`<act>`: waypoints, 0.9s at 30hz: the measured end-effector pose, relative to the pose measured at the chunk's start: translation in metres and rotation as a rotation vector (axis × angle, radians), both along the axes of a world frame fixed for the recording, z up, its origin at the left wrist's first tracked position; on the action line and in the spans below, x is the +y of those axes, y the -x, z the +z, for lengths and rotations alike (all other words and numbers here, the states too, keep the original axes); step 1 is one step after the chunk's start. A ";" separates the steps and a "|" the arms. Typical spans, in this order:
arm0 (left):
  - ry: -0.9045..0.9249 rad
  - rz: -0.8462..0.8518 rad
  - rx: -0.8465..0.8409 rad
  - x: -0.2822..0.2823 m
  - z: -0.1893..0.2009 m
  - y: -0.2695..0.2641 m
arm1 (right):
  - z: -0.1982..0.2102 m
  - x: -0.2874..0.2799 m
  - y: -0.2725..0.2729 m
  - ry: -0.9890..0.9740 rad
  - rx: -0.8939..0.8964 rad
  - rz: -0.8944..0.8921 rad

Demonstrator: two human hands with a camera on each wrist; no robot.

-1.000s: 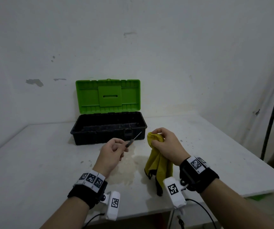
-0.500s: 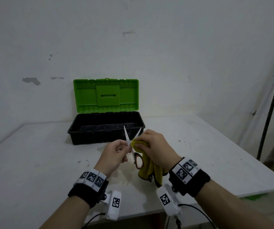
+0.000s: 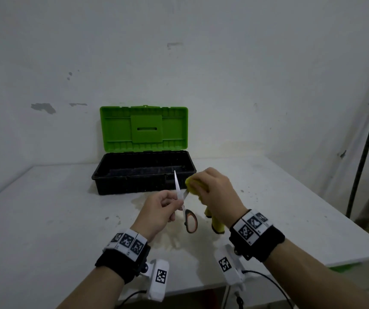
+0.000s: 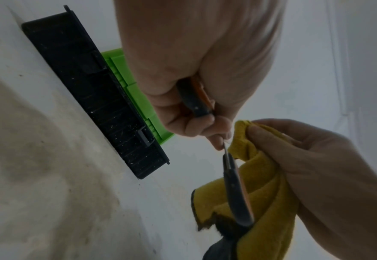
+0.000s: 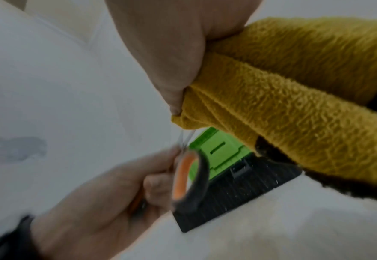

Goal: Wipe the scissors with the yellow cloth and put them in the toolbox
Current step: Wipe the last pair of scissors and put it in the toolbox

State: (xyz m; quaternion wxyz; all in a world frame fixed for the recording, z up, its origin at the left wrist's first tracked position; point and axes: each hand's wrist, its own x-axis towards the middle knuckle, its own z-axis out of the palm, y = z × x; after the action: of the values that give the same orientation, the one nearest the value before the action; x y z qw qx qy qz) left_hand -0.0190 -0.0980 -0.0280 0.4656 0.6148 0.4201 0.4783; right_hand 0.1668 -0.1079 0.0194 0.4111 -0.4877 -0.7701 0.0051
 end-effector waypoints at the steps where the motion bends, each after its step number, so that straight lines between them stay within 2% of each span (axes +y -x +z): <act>1: -0.002 -0.013 -0.004 0.001 0.001 -0.001 | -0.006 -0.005 0.005 -0.003 -0.046 0.052; 4: -0.005 -0.039 0.000 0.000 0.001 -0.003 | -0.021 -0.005 0.006 -0.019 -0.105 0.077; 9: 0.017 -0.022 0.000 -0.001 -0.007 0.000 | -0.013 0.015 -0.019 -0.063 0.113 -0.089; 11: 0.022 -0.008 -0.013 0.001 -0.007 0.001 | -0.015 0.010 -0.016 -0.082 0.108 -0.003; 13: 0.027 -0.018 -0.040 0.001 -0.005 0.000 | -0.024 -0.001 -0.005 -0.056 0.008 0.131; 15: 0.011 -0.035 -0.045 0.002 -0.003 -0.002 | -0.033 -0.004 0.000 -0.087 -0.079 0.168; 20: -0.012 -0.008 0.013 0.003 -0.006 0.000 | -0.024 0.017 -0.016 -0.090 0.103 -0.055; 22: -0.003 0.009 0.017 0.004 -0.007 0.001 | -0.022 0.014 -0.015 -0.113 0.136 -0.045; 25: 0.003 0.006 -0.011 0.005 -0.005 0.001 | -0.031 -0.002 -0.003 -0.090 -0.004 0.105; 27: -0.005 0.000 -0.006 0.005 -0.003 0.000 | -0.037 -0.004 0.001 -0.079 -0.048 0.131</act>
State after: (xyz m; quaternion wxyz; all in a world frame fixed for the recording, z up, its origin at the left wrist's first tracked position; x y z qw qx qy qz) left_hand -0.0188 -0.0929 -0.0312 0.4653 0.6144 0.4175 0.4813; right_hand 0.1662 -0.1123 -0.0174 0.4103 -0.4198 -0.8095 -0.0102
